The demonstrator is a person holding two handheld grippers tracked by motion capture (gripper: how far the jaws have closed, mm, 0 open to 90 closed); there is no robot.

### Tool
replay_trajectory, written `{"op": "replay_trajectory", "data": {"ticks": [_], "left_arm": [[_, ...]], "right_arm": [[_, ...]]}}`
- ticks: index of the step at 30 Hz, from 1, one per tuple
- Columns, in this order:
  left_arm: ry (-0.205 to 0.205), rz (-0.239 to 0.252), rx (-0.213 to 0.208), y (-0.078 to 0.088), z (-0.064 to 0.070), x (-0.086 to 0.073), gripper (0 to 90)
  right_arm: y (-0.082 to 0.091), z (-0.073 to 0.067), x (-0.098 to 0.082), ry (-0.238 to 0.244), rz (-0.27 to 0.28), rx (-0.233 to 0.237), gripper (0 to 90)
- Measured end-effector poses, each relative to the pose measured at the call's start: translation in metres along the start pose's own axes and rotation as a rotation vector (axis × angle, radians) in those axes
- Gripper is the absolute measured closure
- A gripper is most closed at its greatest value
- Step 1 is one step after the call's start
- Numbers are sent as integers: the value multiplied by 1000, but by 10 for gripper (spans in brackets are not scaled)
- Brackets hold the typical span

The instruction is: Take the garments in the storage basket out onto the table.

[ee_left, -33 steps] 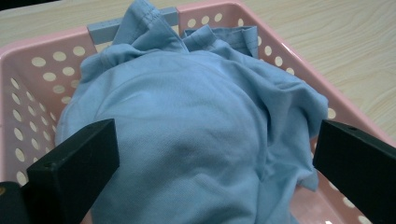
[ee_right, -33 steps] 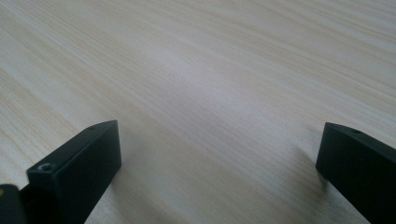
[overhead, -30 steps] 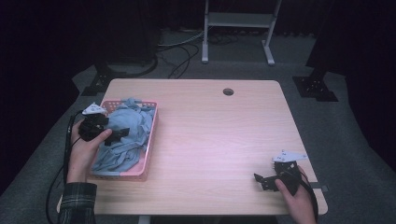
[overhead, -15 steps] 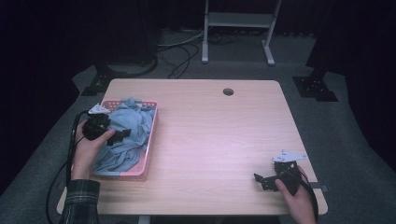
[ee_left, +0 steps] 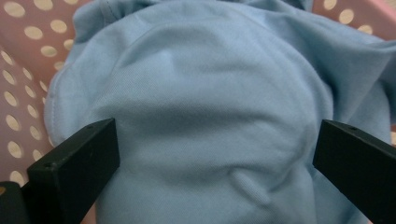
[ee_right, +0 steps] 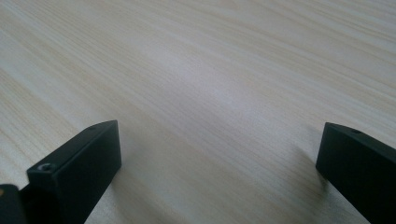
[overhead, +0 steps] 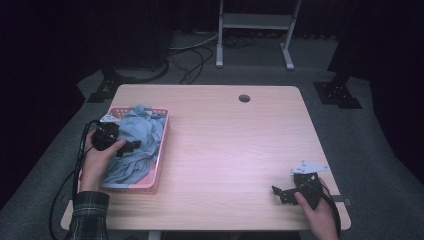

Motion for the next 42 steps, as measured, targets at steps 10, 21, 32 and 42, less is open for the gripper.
{"op": "replay_trajectory", "data": {"ticks": [10, 21, 32, 42], "left_arm": [[17, 7, -8, -6, -1, -5, 0], [-20, 0, 12, -10, 3, -8, 0], [-26, -41, -18, -16, 7, -12, 0], [-30, -67, -30, -20, 11, -15, 0]], "right_arm": [[0, 0, 0, 0, 0, 0, 0], [0, 0, 0, 0, 0, 0, 0], [0, 0, 0, 0, 0, 0, 0], [0, 0, 0, 0, 0, 0, 0]]}}
Point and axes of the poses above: each handheld gripper's, and its own axes: y roughly backward along the jaws, x roughly out of its top, z roughly to its right, the point moved 6 cm from there along -y, roughly forward along the jaws, and after that the axes turned 14 degrees about x, right-handed, at the moved point
